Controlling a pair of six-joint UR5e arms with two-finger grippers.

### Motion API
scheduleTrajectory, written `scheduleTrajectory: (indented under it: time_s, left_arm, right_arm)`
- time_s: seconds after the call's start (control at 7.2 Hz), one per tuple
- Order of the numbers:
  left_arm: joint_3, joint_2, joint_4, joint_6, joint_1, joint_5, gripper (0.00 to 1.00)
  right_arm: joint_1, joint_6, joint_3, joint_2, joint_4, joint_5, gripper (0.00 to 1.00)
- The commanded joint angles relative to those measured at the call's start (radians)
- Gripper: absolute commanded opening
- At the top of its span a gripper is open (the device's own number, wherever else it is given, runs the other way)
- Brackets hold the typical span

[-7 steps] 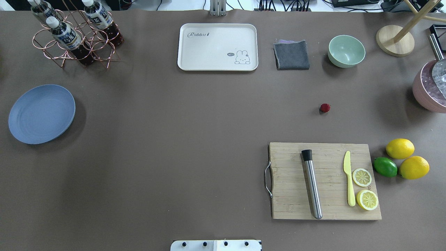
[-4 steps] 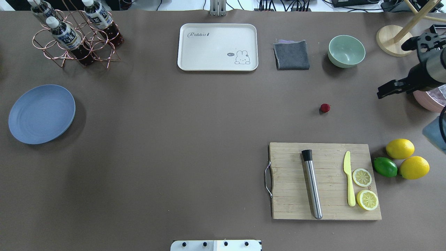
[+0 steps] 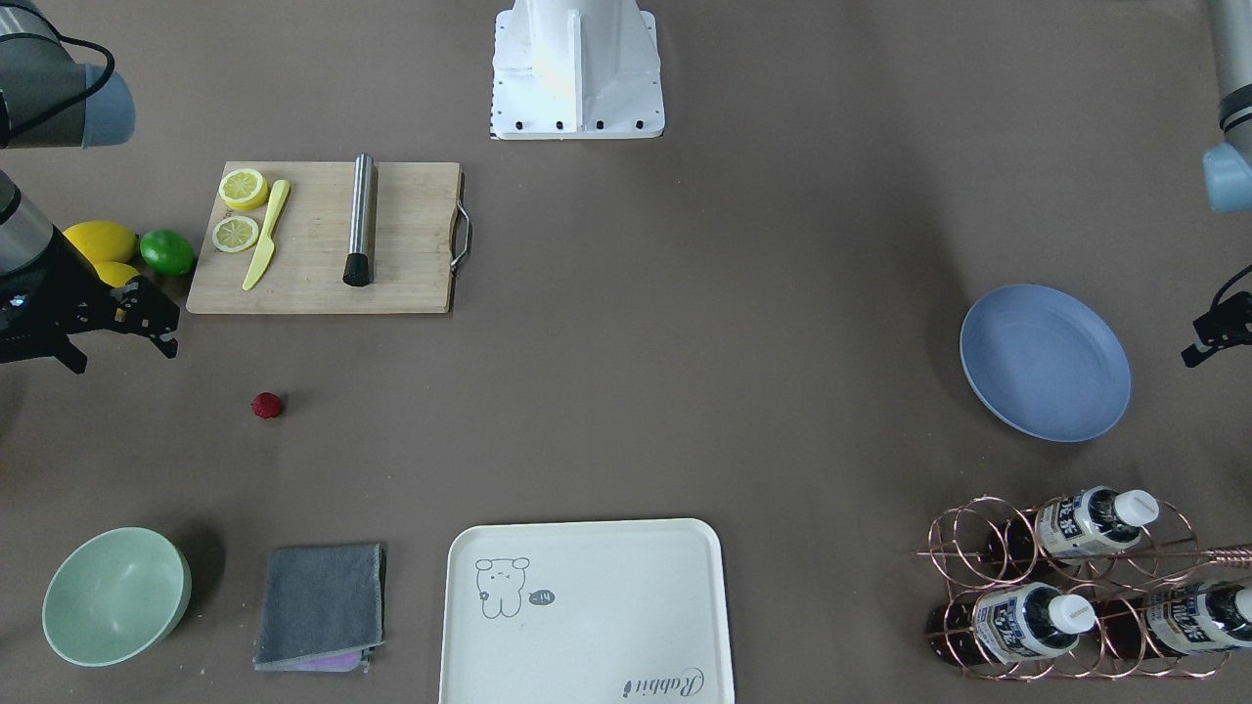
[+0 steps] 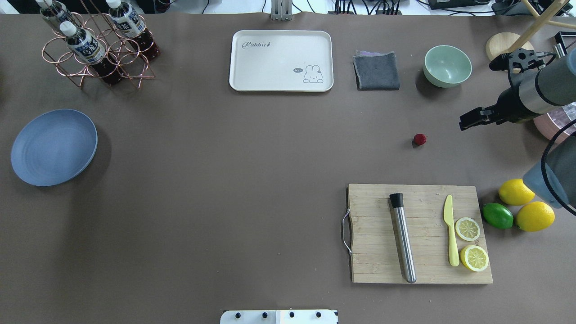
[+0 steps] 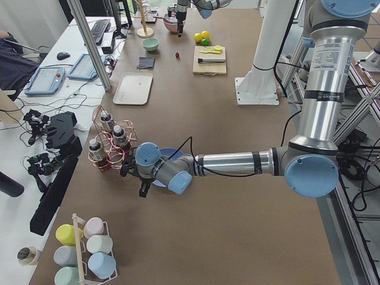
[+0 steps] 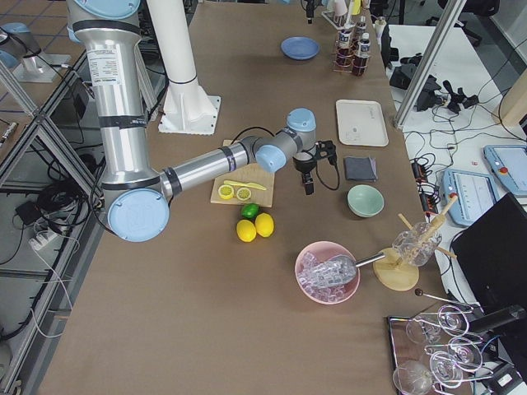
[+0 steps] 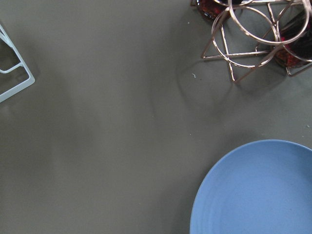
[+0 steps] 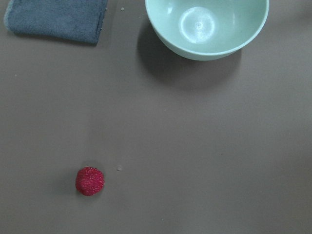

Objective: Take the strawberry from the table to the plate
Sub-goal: 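Move the right gripper toward the red strawberry while the left gripper approaches the blue plate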

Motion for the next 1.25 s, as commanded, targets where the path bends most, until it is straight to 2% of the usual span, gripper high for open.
scheduleTrajectory:
  time_s: [0.0, 0.28, 0.56, 0.97, 1.11]
  left_arm:
    - [0.097, -0.008, -0.076, -0.025, 0.044, 0.012, 0.97]
    - [0.136, -0.005, -0.117, -0.035, 0.062, 0.009, 0.95]
    - [0.136, -0.005, -0.117, -0.039, 0.073, -0.017, 0.87]
    - [0.135, -0.006, -0.133, -0.04, 0.073, -0.057, 0.8]
    - [0.135, -0.006, -0.133, -0.039, 0.084, -0.057, 0.74]
  right_arm:
    - [-0.006, -0.005, 0.023, 0.001, 0.001, -0.002, 1.0]
    - [-0.02, -0.005, 0.047, 0.001, 0.001, -0.027, 1.0]
    - [-0.026, -0.005, 0.055, 0.001, 0.001, -0.045, 1.0]
    - [-0.034, -0.005, 0.055, 0.001, 0.001, -0.056, 1.0]
    - [-0.035, -0.005, 0.055, 0.001, 0.001, -0.056, 1.0]
